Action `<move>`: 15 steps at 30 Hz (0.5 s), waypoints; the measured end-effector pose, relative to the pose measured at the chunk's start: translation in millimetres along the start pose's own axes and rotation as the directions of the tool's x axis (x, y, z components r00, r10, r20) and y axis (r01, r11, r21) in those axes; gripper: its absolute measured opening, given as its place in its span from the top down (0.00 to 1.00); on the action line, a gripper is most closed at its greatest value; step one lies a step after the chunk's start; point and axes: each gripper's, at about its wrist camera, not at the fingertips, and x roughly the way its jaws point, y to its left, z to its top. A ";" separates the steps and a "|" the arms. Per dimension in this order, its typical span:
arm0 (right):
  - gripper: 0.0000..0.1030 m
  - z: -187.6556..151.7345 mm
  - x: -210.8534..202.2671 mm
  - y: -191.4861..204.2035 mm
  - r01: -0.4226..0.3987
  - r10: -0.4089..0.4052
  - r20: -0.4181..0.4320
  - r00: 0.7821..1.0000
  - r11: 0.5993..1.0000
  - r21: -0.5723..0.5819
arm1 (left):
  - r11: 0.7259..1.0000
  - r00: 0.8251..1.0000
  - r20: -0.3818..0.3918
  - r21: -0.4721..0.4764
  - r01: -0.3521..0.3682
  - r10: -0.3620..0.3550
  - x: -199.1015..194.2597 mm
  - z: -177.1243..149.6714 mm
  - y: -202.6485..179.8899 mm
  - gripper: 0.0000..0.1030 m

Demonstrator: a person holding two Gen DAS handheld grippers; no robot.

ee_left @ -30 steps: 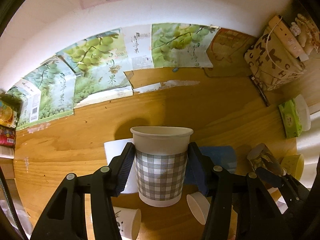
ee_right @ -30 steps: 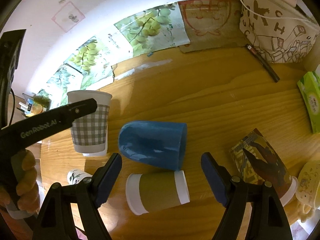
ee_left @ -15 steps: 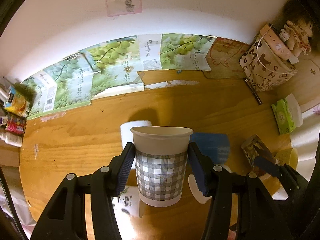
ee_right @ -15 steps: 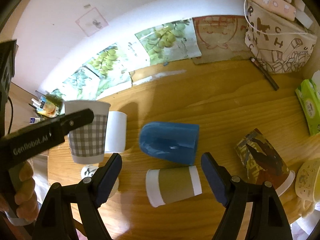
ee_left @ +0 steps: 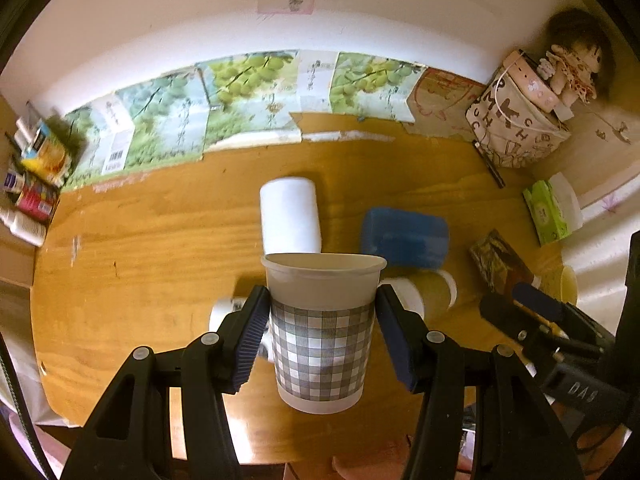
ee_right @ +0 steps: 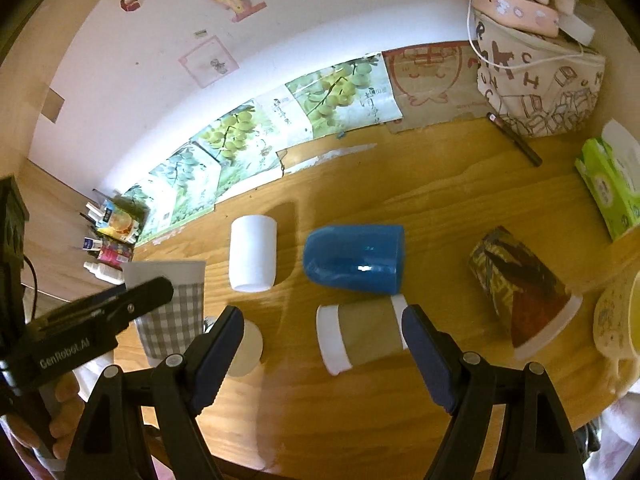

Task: Flip cup upright
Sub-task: 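Lift the gingham cup with the left tool and rotate it rim-up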

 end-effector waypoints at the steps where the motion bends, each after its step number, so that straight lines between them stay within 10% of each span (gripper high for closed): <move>1: 0.21 -3.9 -1.6 0.1 -0.002 0.002 0.001 1.000 1.000 0.004 | 1.000 1.000 -0.004 0.000 -0.002 0.002 -1.0 -6.9 1.7 0.43; 15: 0.20 -73.2 -12.2 -3.4 0.001 0.000 -0.038 0.999 1.000 0.020 | 1.000 0.996 -0.091 -0.022 0.013 -0.015 9.7 -87.2 8.0 0.43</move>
